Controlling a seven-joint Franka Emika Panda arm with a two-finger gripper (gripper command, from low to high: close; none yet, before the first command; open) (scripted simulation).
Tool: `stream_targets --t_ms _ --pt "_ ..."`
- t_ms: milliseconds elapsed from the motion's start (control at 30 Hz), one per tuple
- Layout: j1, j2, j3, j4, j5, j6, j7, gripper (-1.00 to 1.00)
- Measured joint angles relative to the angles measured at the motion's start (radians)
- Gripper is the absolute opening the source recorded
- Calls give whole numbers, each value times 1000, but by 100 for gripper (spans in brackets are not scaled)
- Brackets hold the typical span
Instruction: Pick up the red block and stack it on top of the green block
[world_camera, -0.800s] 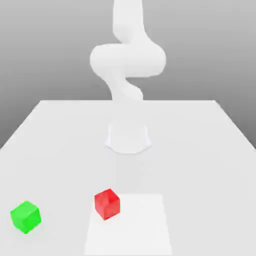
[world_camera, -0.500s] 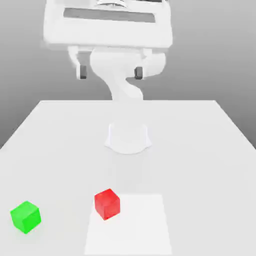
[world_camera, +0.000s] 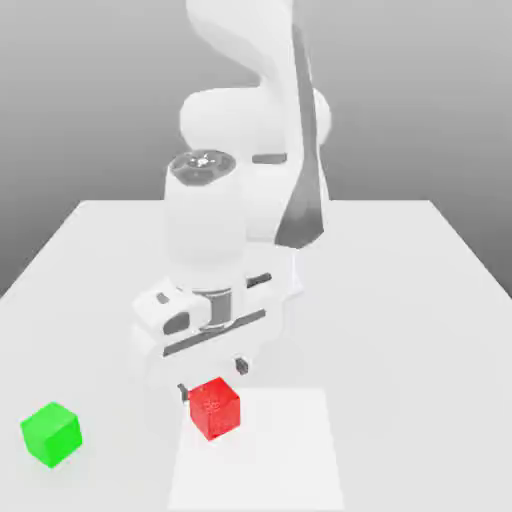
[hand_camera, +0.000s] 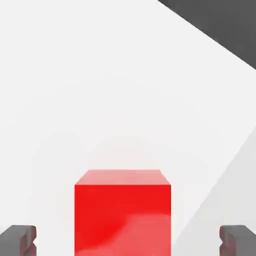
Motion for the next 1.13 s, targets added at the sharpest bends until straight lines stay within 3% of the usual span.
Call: stream_targets --t_ms 33,67,300,567,833,1000,1033,1133 --pt "-28 36 34 5 25 30 -19 0" --pt "-46 60 56 9 42 50 -31 -100" --pt "-49 60 58 9 38 49 -28 -100" --pt "-29 -161 -29 2 -141 -164 80 -100" --pt "-262 -59 -170 275 -72 -343 -177 -100" --pt "-322 94 -124 321 39 -244 -286 -100" --pt "-333 120 -110 323 58 -221 -299 100" --pt "-333 120 -110 323 58 -221 -299 100"
